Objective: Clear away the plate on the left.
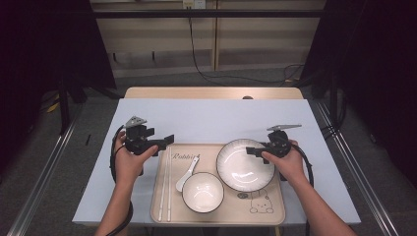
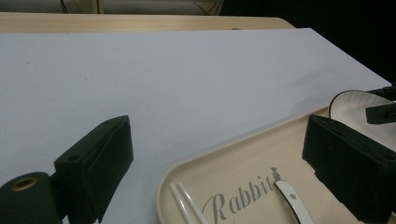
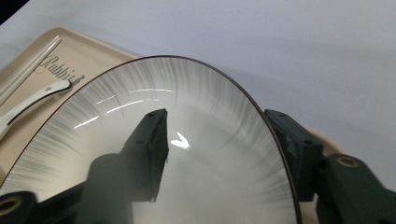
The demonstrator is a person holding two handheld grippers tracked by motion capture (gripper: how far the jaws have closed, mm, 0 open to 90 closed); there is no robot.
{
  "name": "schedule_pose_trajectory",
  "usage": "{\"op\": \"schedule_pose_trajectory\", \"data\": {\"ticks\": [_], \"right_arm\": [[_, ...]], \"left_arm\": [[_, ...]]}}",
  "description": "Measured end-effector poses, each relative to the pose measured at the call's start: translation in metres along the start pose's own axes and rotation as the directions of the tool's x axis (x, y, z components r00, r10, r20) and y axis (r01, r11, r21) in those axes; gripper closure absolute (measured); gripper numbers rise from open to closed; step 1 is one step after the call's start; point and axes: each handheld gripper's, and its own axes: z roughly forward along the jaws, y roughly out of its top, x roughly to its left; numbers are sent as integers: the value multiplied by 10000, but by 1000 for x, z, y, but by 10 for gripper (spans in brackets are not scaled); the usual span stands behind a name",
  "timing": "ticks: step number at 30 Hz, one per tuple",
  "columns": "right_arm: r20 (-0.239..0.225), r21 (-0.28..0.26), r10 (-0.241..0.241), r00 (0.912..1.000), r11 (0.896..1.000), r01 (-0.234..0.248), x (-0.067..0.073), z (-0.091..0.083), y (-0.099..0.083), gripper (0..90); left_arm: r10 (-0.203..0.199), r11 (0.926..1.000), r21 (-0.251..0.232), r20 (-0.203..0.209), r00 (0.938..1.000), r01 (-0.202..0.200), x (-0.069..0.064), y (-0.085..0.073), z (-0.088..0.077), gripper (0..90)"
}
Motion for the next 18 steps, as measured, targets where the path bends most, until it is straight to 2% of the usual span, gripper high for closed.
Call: {"op": "schedule_pose_trajectory", "data": {"ticks": [3, 8, 14, 18], "right_arm": [[216, 57, -243, 9995, 9997, 241, -1, 0, -1, 360], [24, -265, -288, 9996, 9992, 289, -3, -3, 1, 344], [-220, -1030, -267, 9994, 9944, 243, -1, -10, 4, 312], [-345, -1241, -309, 9989, 9919, 264, -1, -14, 5, 291]], "left_arm": [[73, 10000, 48, -36, 10000, -73, 0, 0, 0, 86], [19, 10000, 43, -13, 10000, -19, 0, 0, 0, 86], [8, 10000, 44, -19, 10000, -8, 0, -1, 0, 85], [-56, 10000, -12, -4, 10000, 56, 1, -1, 0, 84]]}}
